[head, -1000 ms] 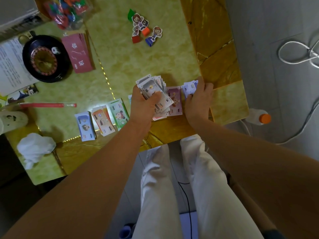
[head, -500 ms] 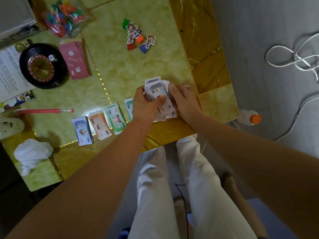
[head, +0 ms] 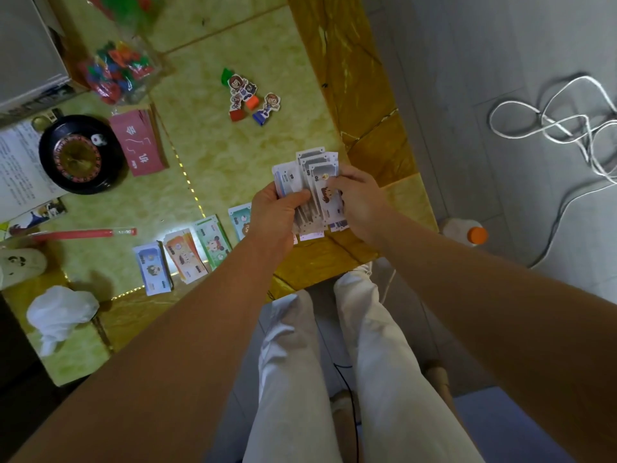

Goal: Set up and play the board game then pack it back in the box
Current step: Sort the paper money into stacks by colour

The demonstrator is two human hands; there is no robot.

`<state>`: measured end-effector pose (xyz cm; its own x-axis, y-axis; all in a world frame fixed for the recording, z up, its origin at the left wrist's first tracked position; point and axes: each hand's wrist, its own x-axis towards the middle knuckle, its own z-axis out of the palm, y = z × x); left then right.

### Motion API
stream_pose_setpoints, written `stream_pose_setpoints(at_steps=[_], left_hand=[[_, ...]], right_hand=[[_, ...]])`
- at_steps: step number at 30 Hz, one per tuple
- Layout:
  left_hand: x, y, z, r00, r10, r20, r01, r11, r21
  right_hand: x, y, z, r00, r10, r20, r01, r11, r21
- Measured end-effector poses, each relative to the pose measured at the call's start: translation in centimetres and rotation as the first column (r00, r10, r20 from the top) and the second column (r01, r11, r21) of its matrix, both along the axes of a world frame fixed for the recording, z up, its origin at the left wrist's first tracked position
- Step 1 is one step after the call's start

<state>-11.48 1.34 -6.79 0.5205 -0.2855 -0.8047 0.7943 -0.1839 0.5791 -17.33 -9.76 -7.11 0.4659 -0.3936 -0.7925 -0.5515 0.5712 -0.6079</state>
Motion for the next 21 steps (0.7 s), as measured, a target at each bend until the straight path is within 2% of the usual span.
stream_pose_setpoints(at_steps=[3,6,10,15,21], left_hand=[[-0.1,-0.2,0.4,1.000,0.000,0.000,0.000,0.999,-0.048],[-0.1,-0.4,0.7,1.000,-0.007,-0.018,0.006,0.997,-0.081],[-0.3,-0.4,0.7,0.997,-0.055,0.058,0.057,0.997,-0.045],[-0.6,-1.0,0.6,0.997,-0.046,0.062,0.047,0.999,-0.023],[-0.8,-1.5,1.2,1.000,-0.013,-0.009,0.011,0.989,-0.147]], right_hand=[[-0.1,0.0,0.4,1.000,-0.002,0.007,0.002,1.000,0.028],[-0.3,0.1,0.2,1.000,0.005,0.003,-0.005,1.000,-0.009],[-0.6,-0.6,0.0,0.999,-0.047,-0.013,0.048,0.999,0.022],[-1.1,-1.0,0.0,1.000,-0.014,0.001,0.014,0.998,0.064],[-1.3,-2.0,-0.4,0.996,-0.087,-0.027,0.090,0.987,0.133]])
